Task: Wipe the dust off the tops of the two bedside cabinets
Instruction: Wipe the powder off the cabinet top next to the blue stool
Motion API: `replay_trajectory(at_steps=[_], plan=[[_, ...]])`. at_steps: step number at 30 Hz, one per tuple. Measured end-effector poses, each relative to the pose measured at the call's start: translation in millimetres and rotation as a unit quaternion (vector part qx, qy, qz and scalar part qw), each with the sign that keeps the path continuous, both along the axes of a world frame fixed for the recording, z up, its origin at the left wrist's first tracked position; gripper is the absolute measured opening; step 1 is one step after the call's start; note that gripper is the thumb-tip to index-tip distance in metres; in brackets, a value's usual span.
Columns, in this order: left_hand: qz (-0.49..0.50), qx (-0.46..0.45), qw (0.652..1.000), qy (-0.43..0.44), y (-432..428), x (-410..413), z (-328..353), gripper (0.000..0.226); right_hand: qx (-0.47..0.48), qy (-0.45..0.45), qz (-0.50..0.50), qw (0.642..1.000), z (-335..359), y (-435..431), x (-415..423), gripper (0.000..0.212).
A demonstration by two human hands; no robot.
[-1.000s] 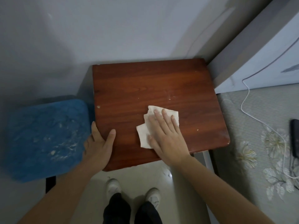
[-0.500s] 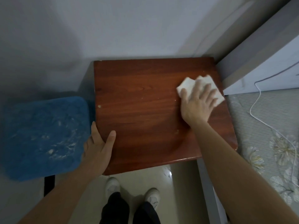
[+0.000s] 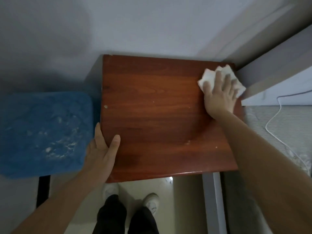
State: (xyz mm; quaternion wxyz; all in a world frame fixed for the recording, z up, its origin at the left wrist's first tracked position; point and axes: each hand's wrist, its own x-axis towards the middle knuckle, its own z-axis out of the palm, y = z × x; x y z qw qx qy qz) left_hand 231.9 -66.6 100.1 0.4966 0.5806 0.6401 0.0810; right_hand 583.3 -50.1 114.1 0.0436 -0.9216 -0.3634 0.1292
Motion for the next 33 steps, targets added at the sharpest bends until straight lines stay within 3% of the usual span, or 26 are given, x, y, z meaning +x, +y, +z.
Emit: replay_trajectory(at_steps=[3, 5, 7, 9, 11, 13, 14, 17, 23, 25, 27, 33], plan=[[-0.003, -0.006, 1.000, 0.010, 0.8, 0.7, 0.6, 0.102, 0.019, -0.010, 0.155, 0.988, -4.2, 33.2, -55.9, 0.058], [-0.008, -0.020, 1.000, 0.013, 0.5, 0.8, 3.3, 0.101, 0.005, 0.006, 0.332, 0.943, 0.9, 24.0, -78.1, 0.057], [-0.015, -0.025, 0.999, 0.018, 0.8, 1.7, 5.8, 0.099, -0.006, 0.004, 0.424, 0.906, 5.7, 10.8, -56.8, 0.057], [-0.011, -0.029, 0.999, 0.017, 0.7, 2.2, 8.1, 0.099, 0.021, -0.042, 0.313, 0.948, 3.5, 2.2, -16.6, 0.058], [-0.006, -0.028, 1.000, 0.005, -0.1, 3.2, 9.7, 0.098, 0.017, -0.033, 0.048, 0.998, 2.9, 1.9, 15.6, 0.061], [0.001, -0.025, 1.000, -0.001, -0.5, 5.1, 11.7, 0.098, 0.001, 0.000, -0.090, 0.996, 1.8, 16.3, 12.0, 0.061], [0.003, -0.036, 0.999, -0.003, -0.2, 5.7, 13.0, 0.098, 0.006, -0.010, -0.073, 0.997, -0.1, 27.9, -3.7, 0.060], [0.005, -0.073, 0.997, -0.004, 2.3, 5.2, 15.8, 0.098, 0.044, -0.038, 0.118, 0.991, -7.9, 66.4, -79.0, 0.058], [0.053, -0.099, 0.993, -0.039, 7.3, 7.6, 19.5, 0.087, 0.034, 0.031, 0.359, 0.932, -2.6, 119.1, -193.1, 0.053], [0.129, -0.132, 0.975, -0.127, 11.5, 3.4, 20.9, 0.089, 0.030, 0.038, 0.386, 0.921, -2.0, 125.2, -203.0, 0.052], [0.204, -0.193, 0.931, -0.233, 14.6, -3.1, 25.9, 0.074, 0.026, 0.039, 0.405, 0.913, -1.7, 113.7, -210.4, 0.050], [0.365, -0.263, 0.827, -0.338, 4.0, -35.7, 21.6, 0.076, 0.004, 0.009, 0.473, 0.881, -0.7, -20.5, -262.6, 0.050]])
